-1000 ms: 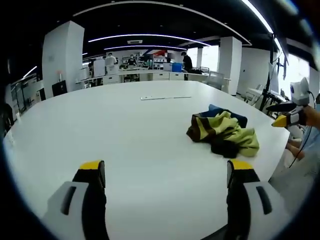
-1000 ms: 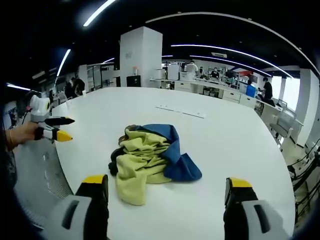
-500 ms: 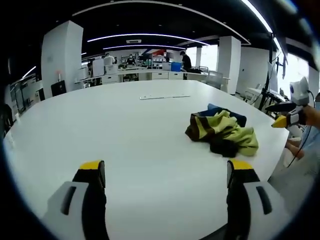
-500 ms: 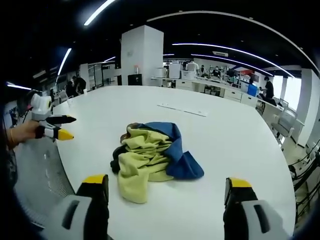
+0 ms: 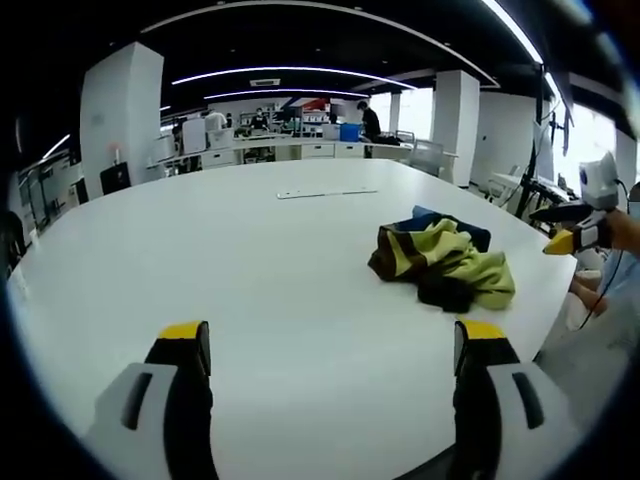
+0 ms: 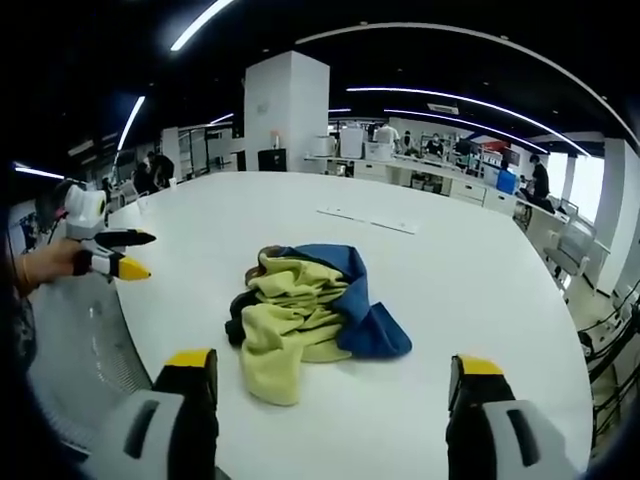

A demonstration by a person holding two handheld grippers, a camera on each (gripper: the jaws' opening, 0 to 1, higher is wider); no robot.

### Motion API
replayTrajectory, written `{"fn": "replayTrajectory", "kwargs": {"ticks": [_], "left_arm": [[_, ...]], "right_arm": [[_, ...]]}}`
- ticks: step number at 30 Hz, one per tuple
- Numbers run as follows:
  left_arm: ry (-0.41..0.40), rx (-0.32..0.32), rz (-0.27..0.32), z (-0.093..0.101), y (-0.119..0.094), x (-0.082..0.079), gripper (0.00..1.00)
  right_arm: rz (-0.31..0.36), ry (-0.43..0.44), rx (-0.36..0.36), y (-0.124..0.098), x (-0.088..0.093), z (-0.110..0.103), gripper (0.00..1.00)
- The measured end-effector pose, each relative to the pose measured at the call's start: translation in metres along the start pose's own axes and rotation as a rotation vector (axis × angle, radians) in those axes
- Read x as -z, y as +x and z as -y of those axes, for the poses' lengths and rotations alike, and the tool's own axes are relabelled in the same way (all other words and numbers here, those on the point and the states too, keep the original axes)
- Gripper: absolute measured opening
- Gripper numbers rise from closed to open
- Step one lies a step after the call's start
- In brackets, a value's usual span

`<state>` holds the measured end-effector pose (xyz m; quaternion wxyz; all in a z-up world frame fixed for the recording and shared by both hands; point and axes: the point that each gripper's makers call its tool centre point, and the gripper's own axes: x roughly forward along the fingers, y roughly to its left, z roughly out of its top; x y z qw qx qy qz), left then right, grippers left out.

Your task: Fold the garment on the visible template until the final outline fits inside the template.

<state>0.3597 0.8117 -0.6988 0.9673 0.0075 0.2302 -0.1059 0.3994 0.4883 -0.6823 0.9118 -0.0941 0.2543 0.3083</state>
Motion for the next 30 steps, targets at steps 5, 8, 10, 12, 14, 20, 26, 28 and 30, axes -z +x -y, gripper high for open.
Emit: {"fn": "replayTrajectory", "kwargs": {"ticks": [5,8,10,12,14,20,26,28,30], "left_arm": [[0.015,0.016,-0.012,0.004,0.001,0.002,0.96],[0.009,0.039,-0.008,0.009,0.003,0.002,0.96],[0.009,0.051,0.004,0.011,0.003,-0.001,0.93],[0.008,0.054,0.003,0.012,0.003,0.0,0.9],[0.01,0.06,0.002,0.014,0.004,0.0,0.9],[-0.008,0.08,0.013,0.02,0.003,-0.004,0.86],[-0.021,0.089,0.034,0.026,0.003,-0.014,0.82],[-0.029,0.096,0.041,0.029,0.003,-0.019,0.81],[-0.034,0.108,0.048,0.034,0.003,-0.025,0.79]], "right_arm": [[0.011,0.002,-0.008,0.002,-0.002,0.001,0.94],[0.021,0.008,-0.018,0.004,-0.004,0.001,0.93],[0.025,0.021,-0.023,0.005,-0.005,0.002,0.91],[0.03,0.025,-0.028,0.006,-0.006,0.003,0.89],[0.033,0.023,-0.032,0.007,-0.008,0.004,0.88],[0.033,-0.006,-0.055,0.011,-0.013,0.005,0.83],[0.032,-0.011,-0.1,0.016,-0.018,0.006,0.77],[0.039,-0.001,-0.114,0.017,-0.022,0.005,0.74],[0.044,0.0,-0.134,0.019,-0.027,0.004,0.69]]}}
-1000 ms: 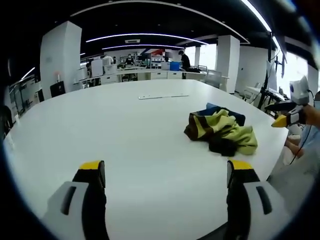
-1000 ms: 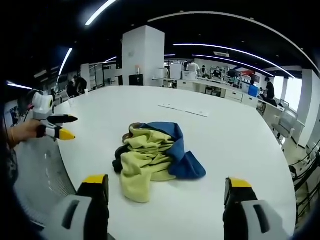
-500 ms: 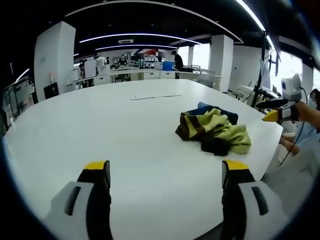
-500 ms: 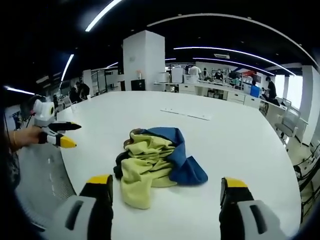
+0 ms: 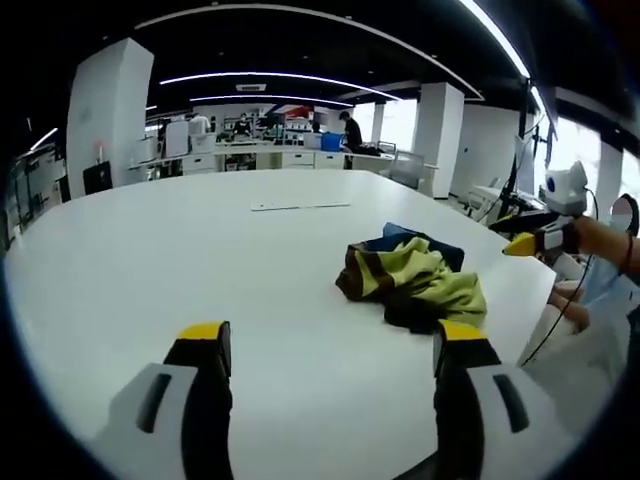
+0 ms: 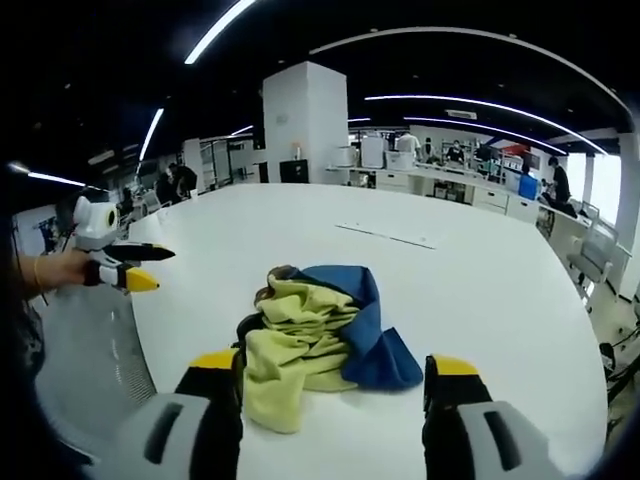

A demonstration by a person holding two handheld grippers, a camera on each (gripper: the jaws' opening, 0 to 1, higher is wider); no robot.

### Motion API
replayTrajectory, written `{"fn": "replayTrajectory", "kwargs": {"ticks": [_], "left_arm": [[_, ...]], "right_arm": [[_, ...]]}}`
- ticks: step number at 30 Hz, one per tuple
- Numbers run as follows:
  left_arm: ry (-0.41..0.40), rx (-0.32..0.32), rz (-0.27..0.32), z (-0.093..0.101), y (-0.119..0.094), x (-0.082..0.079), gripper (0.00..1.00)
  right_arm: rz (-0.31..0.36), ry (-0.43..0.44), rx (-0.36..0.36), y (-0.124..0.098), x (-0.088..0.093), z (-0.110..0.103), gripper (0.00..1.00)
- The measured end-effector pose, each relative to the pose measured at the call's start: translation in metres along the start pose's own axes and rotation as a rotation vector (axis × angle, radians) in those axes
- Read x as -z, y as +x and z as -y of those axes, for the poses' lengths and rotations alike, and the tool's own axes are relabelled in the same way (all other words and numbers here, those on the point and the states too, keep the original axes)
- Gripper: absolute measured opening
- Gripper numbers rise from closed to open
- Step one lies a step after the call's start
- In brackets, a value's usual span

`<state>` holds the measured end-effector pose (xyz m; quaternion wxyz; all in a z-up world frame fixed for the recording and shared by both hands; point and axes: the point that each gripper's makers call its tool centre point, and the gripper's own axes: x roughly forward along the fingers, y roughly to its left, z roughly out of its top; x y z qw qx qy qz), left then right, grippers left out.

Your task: Fold the garment on the visible template until the final outline fits inside the template.

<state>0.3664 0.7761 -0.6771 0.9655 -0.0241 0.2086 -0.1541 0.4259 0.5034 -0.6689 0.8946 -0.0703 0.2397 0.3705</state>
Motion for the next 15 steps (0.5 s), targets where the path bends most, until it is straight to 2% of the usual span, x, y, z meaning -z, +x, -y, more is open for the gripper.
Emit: {"fn": "replayTrajectory", "kwargs": {"ticks": [7,15], "left_arm": [[0.015,0.034,0.005,0.019,0.014,-0.014,0.72],[0.05,0.085,-0.002,0.04,0.039,-0.024,0.66]], "right_arm": [[0.026,-0.032,-0.064,0.012,-0.021,-0.004,0.59],[0.034,-0.074,-0.128,0.031,-0.035,-0.013,0.5]]}}
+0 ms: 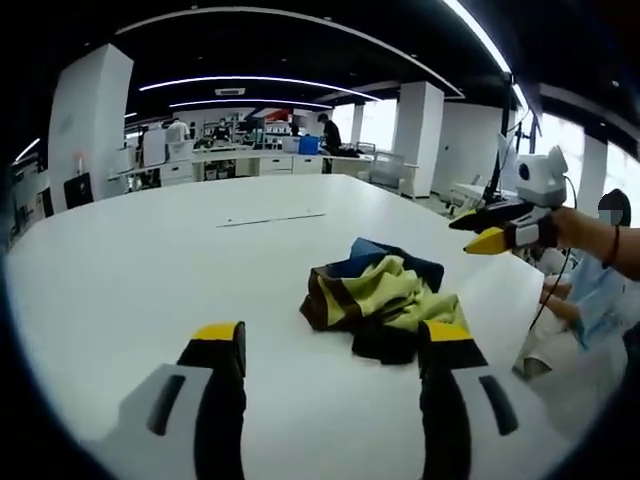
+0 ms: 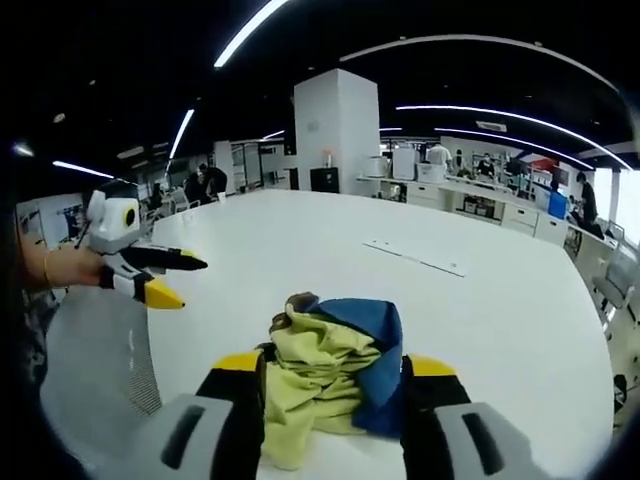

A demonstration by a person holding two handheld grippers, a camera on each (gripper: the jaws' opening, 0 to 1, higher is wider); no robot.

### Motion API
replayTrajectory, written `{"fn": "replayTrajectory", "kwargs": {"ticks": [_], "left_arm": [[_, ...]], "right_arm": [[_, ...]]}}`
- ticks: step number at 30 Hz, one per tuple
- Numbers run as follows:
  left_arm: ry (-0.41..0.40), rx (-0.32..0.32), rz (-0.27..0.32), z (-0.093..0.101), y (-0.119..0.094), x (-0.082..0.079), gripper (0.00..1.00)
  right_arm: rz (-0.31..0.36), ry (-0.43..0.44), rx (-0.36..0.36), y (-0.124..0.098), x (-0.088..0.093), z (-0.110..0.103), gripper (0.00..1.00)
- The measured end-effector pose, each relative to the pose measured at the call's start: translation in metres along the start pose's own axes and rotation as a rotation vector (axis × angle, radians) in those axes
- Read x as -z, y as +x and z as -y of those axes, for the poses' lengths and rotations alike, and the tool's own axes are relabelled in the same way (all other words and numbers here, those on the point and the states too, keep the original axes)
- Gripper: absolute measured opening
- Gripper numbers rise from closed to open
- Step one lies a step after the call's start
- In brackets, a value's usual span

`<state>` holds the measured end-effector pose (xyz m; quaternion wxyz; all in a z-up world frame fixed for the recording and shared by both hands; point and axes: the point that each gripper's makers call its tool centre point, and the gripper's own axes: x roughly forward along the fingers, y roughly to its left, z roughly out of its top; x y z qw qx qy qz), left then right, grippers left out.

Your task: Fold the garment on the visible template until the final outline fits inside the template.

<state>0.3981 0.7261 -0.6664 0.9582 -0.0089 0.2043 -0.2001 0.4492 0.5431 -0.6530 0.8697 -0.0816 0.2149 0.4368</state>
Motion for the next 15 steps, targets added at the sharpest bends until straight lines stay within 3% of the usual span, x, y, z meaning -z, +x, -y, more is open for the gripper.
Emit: {"fn": "replayTrajectory", "kwargs": {"ticks": [9,15], "left_arm": [[0.013,0.038,-0.045,0.009,0.028,0.006,0.57],[-0.001,0.048,-0.078,0.013,0.044,0.014,0.52]], "right_arm": [[-0.004,-0.001,-0.039,0.024,-0.004,0.001,0.39],[-0.018,-0.049,-0.069,0.042,-0.006,0.0,0.3]]}}
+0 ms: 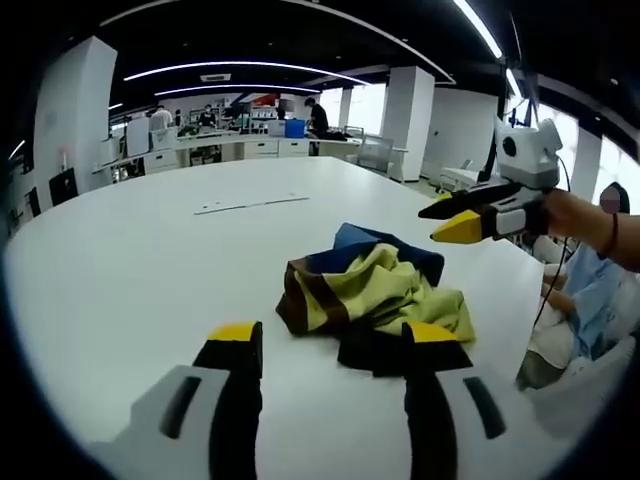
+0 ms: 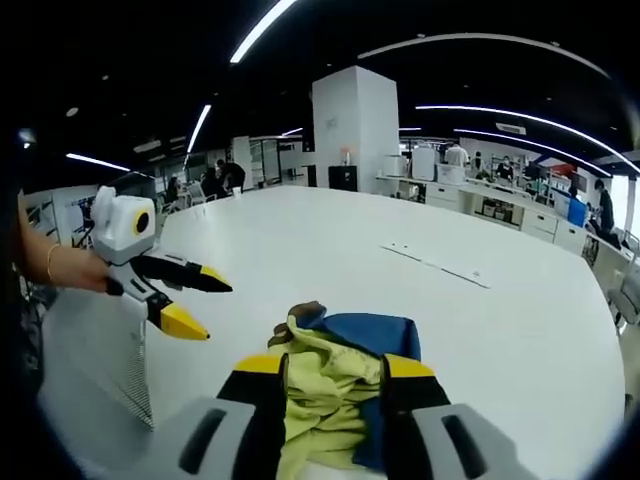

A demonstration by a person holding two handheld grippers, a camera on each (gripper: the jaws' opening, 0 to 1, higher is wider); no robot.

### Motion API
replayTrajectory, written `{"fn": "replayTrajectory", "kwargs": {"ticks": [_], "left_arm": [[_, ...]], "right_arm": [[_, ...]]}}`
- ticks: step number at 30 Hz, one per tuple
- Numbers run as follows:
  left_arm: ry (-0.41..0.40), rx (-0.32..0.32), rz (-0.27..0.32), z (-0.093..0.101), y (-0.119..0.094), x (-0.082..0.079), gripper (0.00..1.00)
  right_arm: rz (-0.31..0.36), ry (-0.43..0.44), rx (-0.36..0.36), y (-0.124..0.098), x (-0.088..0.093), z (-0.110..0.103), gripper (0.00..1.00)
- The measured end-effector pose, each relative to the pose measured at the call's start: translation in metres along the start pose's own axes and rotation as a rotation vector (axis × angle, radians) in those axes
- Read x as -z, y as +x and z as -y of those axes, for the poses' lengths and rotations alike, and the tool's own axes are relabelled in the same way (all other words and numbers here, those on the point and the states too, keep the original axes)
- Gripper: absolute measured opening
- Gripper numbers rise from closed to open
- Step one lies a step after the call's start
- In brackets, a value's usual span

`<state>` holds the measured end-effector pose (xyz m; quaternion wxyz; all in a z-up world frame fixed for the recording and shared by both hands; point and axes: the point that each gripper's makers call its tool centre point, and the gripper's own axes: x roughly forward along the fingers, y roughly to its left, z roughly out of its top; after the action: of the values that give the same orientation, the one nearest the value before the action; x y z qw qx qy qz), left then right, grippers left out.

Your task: Fold the garment on the visible template until the final outline fits inside the template.

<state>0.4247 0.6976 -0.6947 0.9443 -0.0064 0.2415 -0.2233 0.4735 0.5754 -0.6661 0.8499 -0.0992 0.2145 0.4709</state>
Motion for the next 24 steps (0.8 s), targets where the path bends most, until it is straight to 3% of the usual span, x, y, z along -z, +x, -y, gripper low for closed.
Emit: {"fn": "replayTrajectory", "kwargs": {"ticks": [19,24], "left_arm": [[-0.054,0.03,-0.081,0.016,0.047,0.039,0.3],[-0.087,0.041,-0.089,0.018,0.053,0.044,0.22]], "right_arm": [[-0.05,-0.148,-0.061,0.05,-0.003,0.001,0.17],[-0.097,-0.238,-0.059,0.058,0.003,-0.002,0.11]]}}
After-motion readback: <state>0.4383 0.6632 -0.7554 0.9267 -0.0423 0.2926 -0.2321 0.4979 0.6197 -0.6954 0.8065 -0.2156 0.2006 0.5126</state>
